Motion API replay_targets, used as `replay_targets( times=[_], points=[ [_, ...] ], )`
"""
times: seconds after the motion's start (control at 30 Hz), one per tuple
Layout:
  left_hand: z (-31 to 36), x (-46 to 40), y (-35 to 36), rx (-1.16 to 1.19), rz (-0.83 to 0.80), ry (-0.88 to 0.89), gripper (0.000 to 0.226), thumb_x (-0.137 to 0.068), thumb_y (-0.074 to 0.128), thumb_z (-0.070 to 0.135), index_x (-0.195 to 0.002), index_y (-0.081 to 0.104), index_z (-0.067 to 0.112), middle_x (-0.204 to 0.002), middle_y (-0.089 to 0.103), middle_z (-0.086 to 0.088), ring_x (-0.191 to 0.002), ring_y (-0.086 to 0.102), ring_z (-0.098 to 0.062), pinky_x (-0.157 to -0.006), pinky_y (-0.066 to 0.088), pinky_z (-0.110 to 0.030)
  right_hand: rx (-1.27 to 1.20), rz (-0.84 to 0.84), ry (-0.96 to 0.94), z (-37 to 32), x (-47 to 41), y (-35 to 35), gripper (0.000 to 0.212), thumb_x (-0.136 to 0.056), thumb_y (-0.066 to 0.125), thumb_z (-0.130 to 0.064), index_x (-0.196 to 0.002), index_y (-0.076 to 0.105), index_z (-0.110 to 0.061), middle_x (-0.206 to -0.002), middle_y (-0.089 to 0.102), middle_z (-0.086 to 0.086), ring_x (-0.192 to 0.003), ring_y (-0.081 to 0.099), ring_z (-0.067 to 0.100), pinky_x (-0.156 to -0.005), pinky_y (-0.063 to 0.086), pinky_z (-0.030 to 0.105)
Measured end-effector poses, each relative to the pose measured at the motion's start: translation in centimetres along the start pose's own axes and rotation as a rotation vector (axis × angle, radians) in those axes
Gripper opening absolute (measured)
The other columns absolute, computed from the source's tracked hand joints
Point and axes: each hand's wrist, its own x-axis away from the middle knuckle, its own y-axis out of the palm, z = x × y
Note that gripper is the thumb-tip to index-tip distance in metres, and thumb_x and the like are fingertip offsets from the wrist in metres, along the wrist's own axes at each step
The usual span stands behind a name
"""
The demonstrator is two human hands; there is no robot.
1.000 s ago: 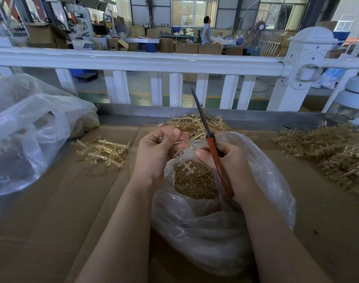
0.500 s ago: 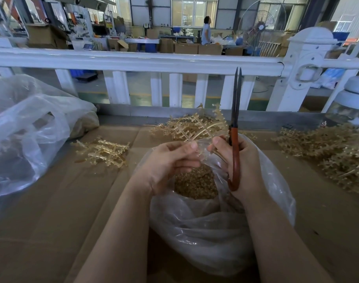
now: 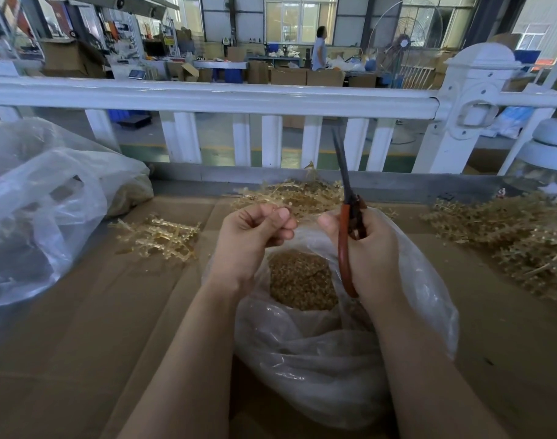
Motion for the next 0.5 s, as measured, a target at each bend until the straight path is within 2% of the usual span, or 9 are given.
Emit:
replay_targets(
  times=[0.07, 0.2, 0.33, 0.5],
  points=[
    [-0.08, -0.08, -0.19, -0.024, 0.049, 0.046, 0.012, -0.093, 0.063, 0.006, -0.082, 0.068, 0.007, -0.073, 0.071, -0.002, -0.065, 0.063, -0.010, -0.066, 0.052, -0.020, 0.091, -0.018, -0.045, 0.38, 0.08, 0.02, 0.050, -0.068, 0.066, -0.074, -0.091, 0.069, -0.030, -0.088, 0.069, -0.014, -0.086, 0.065, 0.002, -0.073, 0.048, 0.021],
    [-0.09, -0.06, -0.36, -0.051, 0.086, 0.088, 0.010, -0.095, 0.060, 0.006, -0.088, 0.066, 0.006, -0.074, 0.068, -0.003, -0.068, 0.062, -0.011, -0.070, 0.052, -0.022, 0.233, -0.132, -0.118, 0.68, 0.35, 0.10, 0.050, -0.068, 0.059, -0.082, -0.093, 0.062, -0.038, -0.093, 0.063, -0.032, -0.089, 0.061, -0.007, -0.071, 0.043, 0.017],
    [0.05, 0.04, -0.30, -0.072, 0.109, 0.102, 0.014, -0.098, 0.055, 0.004, -0.086, 0.062, 0.006, -0.074, 0.064, -0.004, -0.068, 0.060, -0.010, -0.070, 0.051, -0.021, 0.400, -0.227, -0.147, 0.66, 0.62, 0.12, 0.058, -0.064, 0.053, -0.091, -0.093, 0.055, -0.041, -0.088, 0.061, -0.029, -0.084, 0.056, -0.014, -0.066, 0.037, 0.008],
    [0.34, 0.22, -0.01, -0.147, 0.103, 0.133, 0.013, -0.099, 0.049, -0.003, -0.097, 0.062, -0.006, -0.076, 0.061, -0.011, -0.066, 0.057, -0.009, -0.067, 0.048, -0.022, 0.505, -0.252, -0.205, 0.65, 0.73, 0.17, 0.056, -0.068, 0.057, -0.085, -0.101, 0.056, -0.040, -0.086, 0.058, -0.028, -0.078, 0.053, -0.008, -0.066, 0.038, 0.010]
  ],
)
